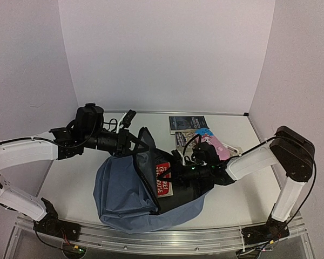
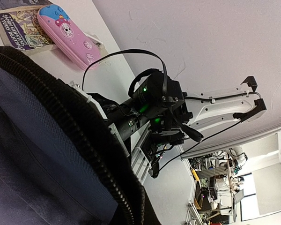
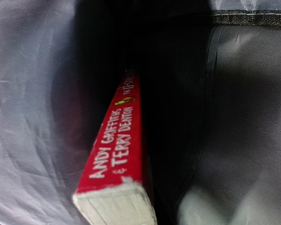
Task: Pack the student bag
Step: Place the book in the student bag.
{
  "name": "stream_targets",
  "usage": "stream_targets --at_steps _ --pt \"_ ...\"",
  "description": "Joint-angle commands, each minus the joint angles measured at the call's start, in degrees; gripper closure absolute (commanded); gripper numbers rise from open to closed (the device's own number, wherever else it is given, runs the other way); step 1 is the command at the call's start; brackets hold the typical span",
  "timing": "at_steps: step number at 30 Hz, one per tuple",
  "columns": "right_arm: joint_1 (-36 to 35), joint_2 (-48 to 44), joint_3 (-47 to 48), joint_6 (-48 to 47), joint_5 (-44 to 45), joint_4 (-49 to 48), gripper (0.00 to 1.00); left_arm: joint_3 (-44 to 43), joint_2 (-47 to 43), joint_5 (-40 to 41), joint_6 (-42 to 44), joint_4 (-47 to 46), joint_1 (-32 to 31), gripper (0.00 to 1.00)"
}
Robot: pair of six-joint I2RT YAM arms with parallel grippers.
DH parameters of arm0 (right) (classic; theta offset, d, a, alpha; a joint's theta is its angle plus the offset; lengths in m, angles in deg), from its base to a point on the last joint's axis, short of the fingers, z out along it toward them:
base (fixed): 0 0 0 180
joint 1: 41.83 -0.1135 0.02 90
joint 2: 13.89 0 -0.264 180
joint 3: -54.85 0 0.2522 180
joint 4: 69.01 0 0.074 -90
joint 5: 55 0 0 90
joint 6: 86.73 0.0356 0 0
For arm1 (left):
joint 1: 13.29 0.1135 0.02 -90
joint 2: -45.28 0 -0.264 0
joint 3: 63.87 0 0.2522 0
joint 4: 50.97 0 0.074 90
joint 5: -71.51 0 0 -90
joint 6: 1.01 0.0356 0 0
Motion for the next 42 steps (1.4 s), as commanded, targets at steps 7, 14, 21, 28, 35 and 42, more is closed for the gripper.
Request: stream_targets --at_steps 7,14,21,28,35,42 --pt "-2.49 7.35 8.40 -4.79 11.83 2.74 0.98 2.00 -1.90 -1.81 -2.47 -7.16 7.27 1.00" --pt "-2.90 10.07 15.02 -8.27 19.38 9.78 0.80 4.32 -1.81 -2.89 -1.97 -3.66 12.71 1.00" --pt "-2.88 6.53 16.92 -12.91 26.17 16.68 0.52 8.00 -3.86 -1.73 -1.11 4.39 19.11 1.00" --pt "-2.89 -0.52 18.60 -19.38 34.75 27.17 0.35 7.00 -4.22 2.16 3.12 16.12 21.15 1.00" --pt "-2.86 -8.94 18.08 -22.99 37.99 32.14 0.26 8.88 -4.48 9.46 2.21 22.53 22.56 1.00" --pt "-2.70 -16.94 20.15 -27.66 46.49 40.39 0.24 13.67 -0.13 9.74 -1.61 21.01 23.20 1.00"
